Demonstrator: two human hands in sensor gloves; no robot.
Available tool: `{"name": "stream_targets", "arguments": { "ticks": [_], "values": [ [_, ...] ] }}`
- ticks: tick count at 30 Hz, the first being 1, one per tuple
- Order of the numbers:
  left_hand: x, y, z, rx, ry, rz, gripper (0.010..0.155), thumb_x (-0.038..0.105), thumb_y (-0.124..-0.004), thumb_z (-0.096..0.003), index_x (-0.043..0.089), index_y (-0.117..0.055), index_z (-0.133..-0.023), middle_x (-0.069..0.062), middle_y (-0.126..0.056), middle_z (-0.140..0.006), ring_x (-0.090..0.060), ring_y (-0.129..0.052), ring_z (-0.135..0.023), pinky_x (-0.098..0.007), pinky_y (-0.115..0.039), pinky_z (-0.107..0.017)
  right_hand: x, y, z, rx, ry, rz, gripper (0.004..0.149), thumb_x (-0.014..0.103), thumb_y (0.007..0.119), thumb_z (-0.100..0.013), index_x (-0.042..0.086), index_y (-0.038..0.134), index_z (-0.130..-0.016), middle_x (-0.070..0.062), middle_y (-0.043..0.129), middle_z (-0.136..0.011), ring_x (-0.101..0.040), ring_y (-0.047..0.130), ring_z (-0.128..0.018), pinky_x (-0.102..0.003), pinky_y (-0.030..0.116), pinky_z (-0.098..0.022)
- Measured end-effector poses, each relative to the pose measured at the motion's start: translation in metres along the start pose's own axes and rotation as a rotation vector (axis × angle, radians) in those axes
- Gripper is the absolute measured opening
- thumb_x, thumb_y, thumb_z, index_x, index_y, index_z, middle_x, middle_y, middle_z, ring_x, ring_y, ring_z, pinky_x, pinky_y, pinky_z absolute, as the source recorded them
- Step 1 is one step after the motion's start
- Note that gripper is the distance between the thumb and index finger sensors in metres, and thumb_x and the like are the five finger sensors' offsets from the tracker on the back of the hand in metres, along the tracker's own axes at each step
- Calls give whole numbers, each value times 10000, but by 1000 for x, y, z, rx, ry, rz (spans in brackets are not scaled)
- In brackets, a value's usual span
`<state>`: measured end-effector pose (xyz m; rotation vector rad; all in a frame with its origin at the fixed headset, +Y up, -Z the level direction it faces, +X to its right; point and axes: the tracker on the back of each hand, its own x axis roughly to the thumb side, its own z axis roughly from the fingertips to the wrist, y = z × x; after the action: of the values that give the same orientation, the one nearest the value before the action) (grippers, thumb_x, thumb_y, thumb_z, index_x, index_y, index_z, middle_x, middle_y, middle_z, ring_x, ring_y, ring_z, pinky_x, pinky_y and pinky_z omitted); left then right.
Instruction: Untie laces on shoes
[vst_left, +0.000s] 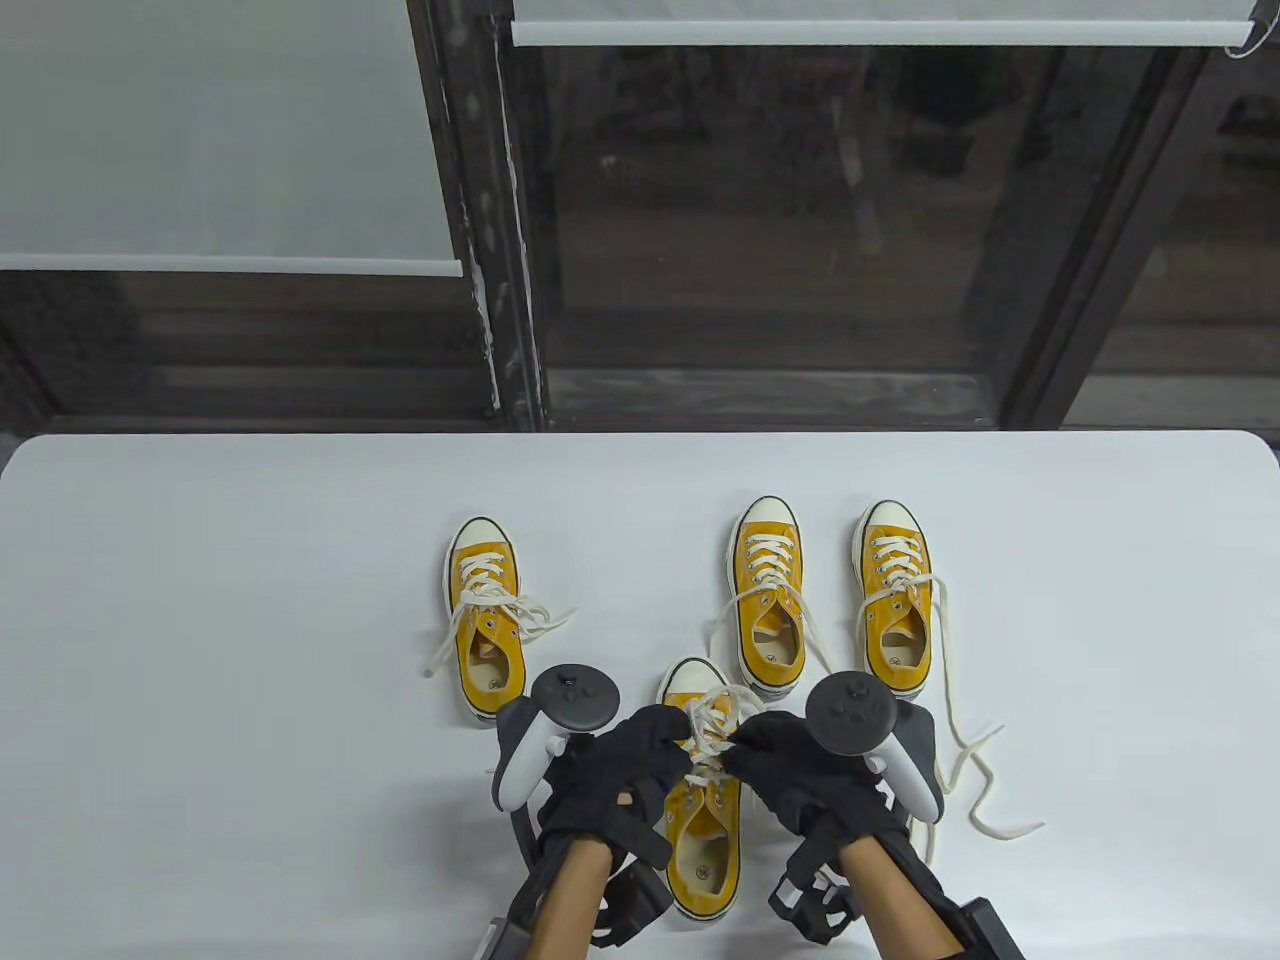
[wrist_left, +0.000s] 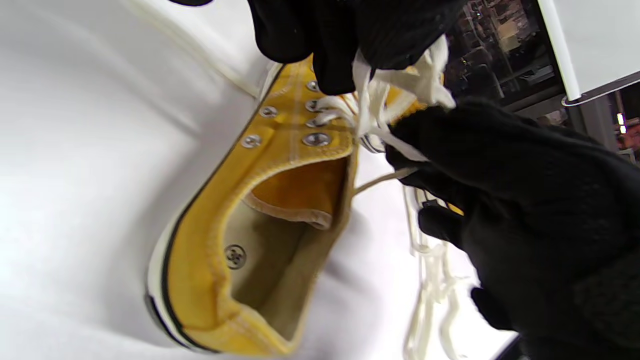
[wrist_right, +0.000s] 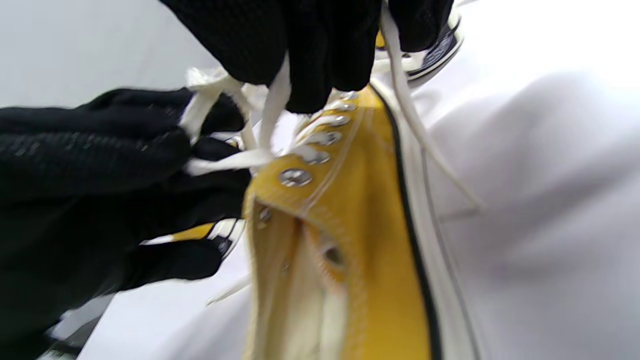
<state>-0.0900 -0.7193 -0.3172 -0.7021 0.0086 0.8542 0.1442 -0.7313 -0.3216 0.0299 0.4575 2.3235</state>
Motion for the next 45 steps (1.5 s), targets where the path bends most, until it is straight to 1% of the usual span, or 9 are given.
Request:
{"name": "stream_targets", "arguments": {
  "ticks": [9, 11, 16, 20, 25, 28, 33, 40, 45],
  "values": [
    [6, -7, -3, -53, -11, -52, 372, 340, -689, -651, 316, -656, -1021, 44, -673, -1058, -226, -534, -1127, -644, -344, -849, 4, 5, -2, 150, -107, -50, 355, 388, 686, -646, 289, 604, -977, -82, 390, -1164, -432, 280, -1118, -696, 285, -749],
    [6, -8, -4, -84, -37, -20, 412, 399, -798, -617, 307, -639, -986, 51, -684, -1013, -216, -551, -1111, -647, -353, -847, 8, 5, 1, 109, -119, 3, 319, 468, 714, -631, 309, 658, -901, -67, 415, -1157, -420, 298, -1121, -696, 290, -750],
    [-2, -2, -3, -29, 26, 13, 405, 513, -775, -610, 309, -640, -932, 65, -712, -945, -211, -586, -1075, -660, -365, -830, 13, 1, 10, -158, -51, 201, 354, 523, 654, -649, 244, 863, -710, 0, 675, -1057, -375, 515, -1085, -707, 354, -730],
    [-13, 5, 1, 124, 166, 33, 409, 472, -717, -647, 294, -598, -996, 10, -683, -1035, -272, -588, -1086, -647, -398, -820, 7, -2, 9, -267, 36, 281, 362, 466, 657, -646, 220, 851, -828, -57, 719, -1037, -389, 583, -1045, -701, 406, -711],
    [-8, 5, -2, 30, 46, 59, 494, 342, -660, -686, 345, -428, -1123, 103, -616, -1105, -173, -563, -1148, -624, -378, -858, 3, -4, 3, -122, 2, 133, 358, 375, 706, -632, 240, 661, -961, -83, 540, -1119, -420, 439, -1088, -696, 374, -726],
    [0, -1, -1, 14, 3, 19, 636, 399, -758, -653, 377, -374, -1158, 177, -636, -955, -89, -616, -1061, -590, -401, -868, 8, -3, 6, -122, -25, 154, 286, 423, 750, -611, 282, 659, -843, -59, 530, -1099, -406, 447, -1085, -690, 377, -732],
    [-2, 4, 3, 132, 78, -62, 603, 482, -685, -672, 376, -364, -1171, 191, -669, -822, -58, -679, -964, -560, -449, -853, 11, -11, 15, -351, 24, 258, 314, 504, 674, -640, 237, 827, -575, -14, 728, -994, -365, 618, -1034, -685, 441, -719],
    [-7, 13, 9, 306, 213, -149, 620, 478, -642, -684, 338, -321, -1195, 126, -693, -895, -148, -658, -1014, -621, -415, -837, -6, -26, 13, -456, 134, 237, 330, 478, 666, -644, 240, 849, -780, -61, 710, -1025, -411, 601, -1026, -685, 452, -712],
    [-12, 16, 9, 280, 207, -78, 628, 474, -632, -681, 301, -316, -1195, 103, -704, -962, -183, -660, -1046, -637, -415, -833, -13, -32, 12, -406, 162, 136, 385, 446, 656, -645, 241, 754, -956, -80, 667, -1056, -417, 590, -1028, -680, 458, -712]
  ]
}}
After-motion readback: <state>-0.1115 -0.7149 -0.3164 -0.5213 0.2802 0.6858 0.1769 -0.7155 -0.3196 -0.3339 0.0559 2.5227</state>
